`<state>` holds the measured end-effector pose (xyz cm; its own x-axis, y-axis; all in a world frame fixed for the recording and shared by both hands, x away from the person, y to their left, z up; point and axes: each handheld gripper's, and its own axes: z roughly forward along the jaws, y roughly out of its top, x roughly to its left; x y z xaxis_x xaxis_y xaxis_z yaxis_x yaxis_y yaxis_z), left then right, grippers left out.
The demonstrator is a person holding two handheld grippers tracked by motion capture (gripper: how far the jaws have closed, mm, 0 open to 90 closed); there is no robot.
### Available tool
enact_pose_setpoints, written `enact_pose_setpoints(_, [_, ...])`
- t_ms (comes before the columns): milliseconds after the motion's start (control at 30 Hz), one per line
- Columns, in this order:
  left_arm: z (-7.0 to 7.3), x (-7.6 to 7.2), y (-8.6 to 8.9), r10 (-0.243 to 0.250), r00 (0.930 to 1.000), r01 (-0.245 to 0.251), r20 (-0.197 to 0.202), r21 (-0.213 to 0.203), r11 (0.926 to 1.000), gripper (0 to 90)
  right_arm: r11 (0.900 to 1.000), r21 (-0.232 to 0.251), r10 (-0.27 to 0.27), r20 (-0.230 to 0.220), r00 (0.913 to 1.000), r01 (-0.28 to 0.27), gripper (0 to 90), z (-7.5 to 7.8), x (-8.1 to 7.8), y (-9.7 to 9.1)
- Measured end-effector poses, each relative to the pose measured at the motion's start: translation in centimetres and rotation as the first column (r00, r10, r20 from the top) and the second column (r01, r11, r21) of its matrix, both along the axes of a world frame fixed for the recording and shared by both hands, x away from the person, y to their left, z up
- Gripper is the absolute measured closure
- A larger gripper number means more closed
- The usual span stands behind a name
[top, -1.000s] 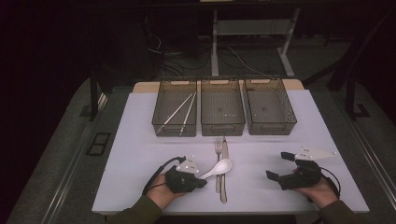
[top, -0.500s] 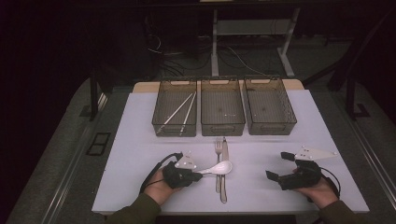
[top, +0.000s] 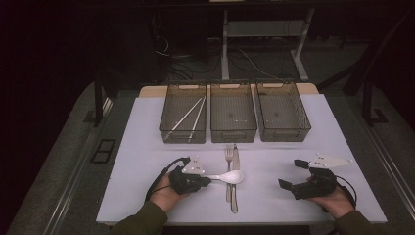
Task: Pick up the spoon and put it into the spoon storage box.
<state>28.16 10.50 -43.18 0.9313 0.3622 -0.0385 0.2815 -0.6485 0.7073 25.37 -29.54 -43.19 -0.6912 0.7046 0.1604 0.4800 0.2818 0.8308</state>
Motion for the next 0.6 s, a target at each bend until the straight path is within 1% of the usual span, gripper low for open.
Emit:
enact_pose_setpoints(33, [0.2,0.1,0.0,0.004,1.0000,-0.004,-0.003,-0.022,0.9997,83.4,1.0000,0.000,-0.001,-0.002,1.0000,0.001,2.0,0.0,0.0,0.0])
enact_pose_setpoints(133, [0.8,0.4,-0.1,0.011,0.9999,-0.011,-0.005,-0.067,0.9977,76.1,1.0000,0.000,-0.004,-0.004,1.0000,0.004,2.0,0.0,0.0,0.1])
enact_pose_setpoints(233, [1.1,0.9,-0.3,0.016,0.9996,-0.018,-0.022,-0.106,0.9943,67.9,1.0000,-0.002,-0.004,-0.003,1.0000,0.004,2.0,-0.1,0.1,0.1])
enact_pose_setpoints(300, [1.1,1.4,-0.7,0.021,0.9990,-0.026,-0.038,-0.123,0.9921,61.3,1.0000,-0.003,-0.006,-0.005,1.0000,0.006,2.0,-0.1,0.1,0.1])
enact_pose_setpoints(367, [1.1,1.7,-1.1,0.018,0.9989,-0.024,-0.044,-0.136,0.9904,57.6,1.0000,-0.004,-0.005,-0.005,1.0000,0.005,2.0,-0.1,0.1,0.1])
enact_pose_setpoints(433, [1.1,2.2,-1.6,0.008,0.9986,-0.016,-0.053,-0.140,0.9900,53.6,1.0000,-0.005,-0.003,-0.006,1.0000,0.003,2.0,-0.1,0.1,0.1])
enact_pose_setpoints(600, [0.7,3.2,-3.4,-0.012,0.9965,0.000,-0.082,-0.147,0.9891,48.5,1.0000,-0.002,-0.006,-0.005,1.0000,0.006,2.0,-0.1,0.1,0.0])
